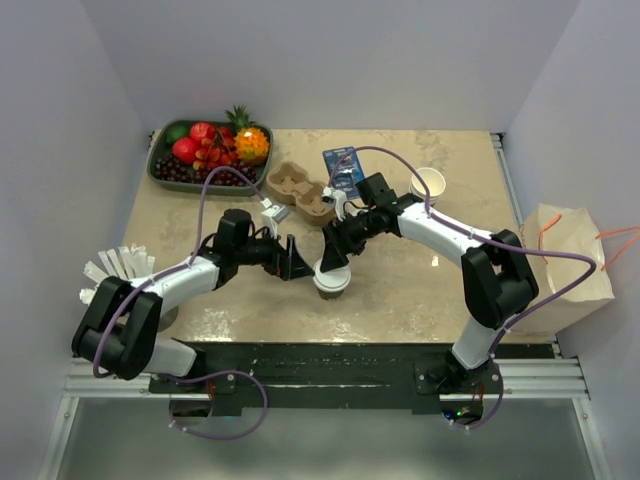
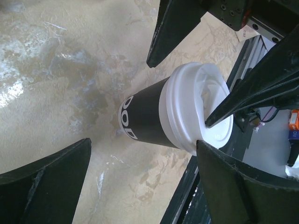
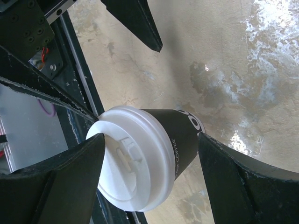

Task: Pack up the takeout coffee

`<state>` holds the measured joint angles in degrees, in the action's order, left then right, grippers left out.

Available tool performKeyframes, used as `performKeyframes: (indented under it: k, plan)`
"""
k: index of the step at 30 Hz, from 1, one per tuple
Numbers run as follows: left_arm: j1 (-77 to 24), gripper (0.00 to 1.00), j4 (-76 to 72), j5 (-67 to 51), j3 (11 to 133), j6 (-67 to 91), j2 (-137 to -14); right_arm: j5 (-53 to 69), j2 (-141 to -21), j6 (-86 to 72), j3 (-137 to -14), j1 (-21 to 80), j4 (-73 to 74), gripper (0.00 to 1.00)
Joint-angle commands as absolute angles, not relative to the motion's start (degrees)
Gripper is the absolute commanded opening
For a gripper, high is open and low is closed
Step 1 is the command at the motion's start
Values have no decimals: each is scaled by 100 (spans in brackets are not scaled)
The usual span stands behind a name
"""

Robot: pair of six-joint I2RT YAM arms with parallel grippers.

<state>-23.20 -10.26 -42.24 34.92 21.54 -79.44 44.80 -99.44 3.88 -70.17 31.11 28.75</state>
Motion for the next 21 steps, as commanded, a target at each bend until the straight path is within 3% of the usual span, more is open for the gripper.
performKeyframes:
  k: [1,12,21]
  plan:
    - [-2285,97,-1151,-4219,3656,2224,-8068,4386,-9967,457,-7066,3129,2742,82]
    - [-2303,96,-53,-3034,4034,1864,-8499,4280,-9976,396,-6979,3129,2628,82]
    - [-2443,95,-114,-2918,4052,1810,-8631,4263,-9940,439,-6864,3138,2628,82]
